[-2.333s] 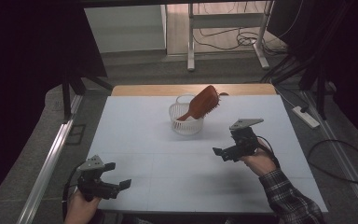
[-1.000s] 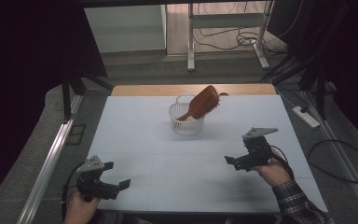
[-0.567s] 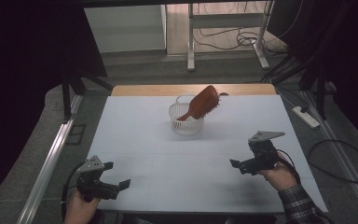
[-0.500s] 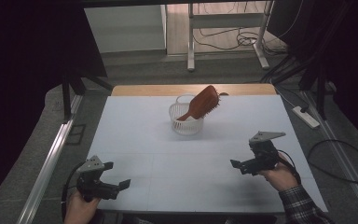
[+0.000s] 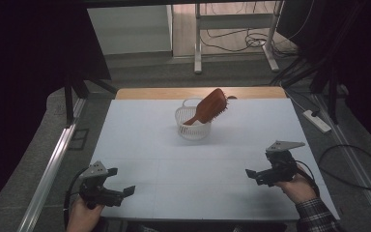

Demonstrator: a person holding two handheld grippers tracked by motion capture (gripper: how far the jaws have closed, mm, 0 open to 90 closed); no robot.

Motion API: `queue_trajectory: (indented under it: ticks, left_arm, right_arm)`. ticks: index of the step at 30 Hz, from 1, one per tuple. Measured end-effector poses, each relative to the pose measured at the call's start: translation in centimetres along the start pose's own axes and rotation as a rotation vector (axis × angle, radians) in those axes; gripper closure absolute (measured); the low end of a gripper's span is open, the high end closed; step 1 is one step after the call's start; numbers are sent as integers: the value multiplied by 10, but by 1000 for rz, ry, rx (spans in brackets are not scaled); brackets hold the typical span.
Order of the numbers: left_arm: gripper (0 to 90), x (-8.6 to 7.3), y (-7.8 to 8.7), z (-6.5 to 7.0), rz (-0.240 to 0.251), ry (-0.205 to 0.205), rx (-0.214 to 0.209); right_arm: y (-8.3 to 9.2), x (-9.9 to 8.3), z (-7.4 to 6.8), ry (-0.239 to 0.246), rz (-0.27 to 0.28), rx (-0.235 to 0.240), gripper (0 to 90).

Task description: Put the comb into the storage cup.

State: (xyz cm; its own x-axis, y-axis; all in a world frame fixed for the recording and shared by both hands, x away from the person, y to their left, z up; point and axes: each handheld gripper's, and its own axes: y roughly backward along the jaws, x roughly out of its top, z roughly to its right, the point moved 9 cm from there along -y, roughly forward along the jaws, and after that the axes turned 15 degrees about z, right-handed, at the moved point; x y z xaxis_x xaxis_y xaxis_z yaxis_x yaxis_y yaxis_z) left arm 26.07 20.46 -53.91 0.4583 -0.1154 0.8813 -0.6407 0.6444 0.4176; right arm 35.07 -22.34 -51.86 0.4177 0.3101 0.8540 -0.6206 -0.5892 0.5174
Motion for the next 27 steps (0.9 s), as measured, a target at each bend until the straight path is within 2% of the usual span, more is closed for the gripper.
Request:
queue_trajectory:
  ticks: [27]
  left_arm:
    - [2,0,0,0,-5,3,-3]
  right_arm:
    - [32,-24,21,-34,-5,-76,0]
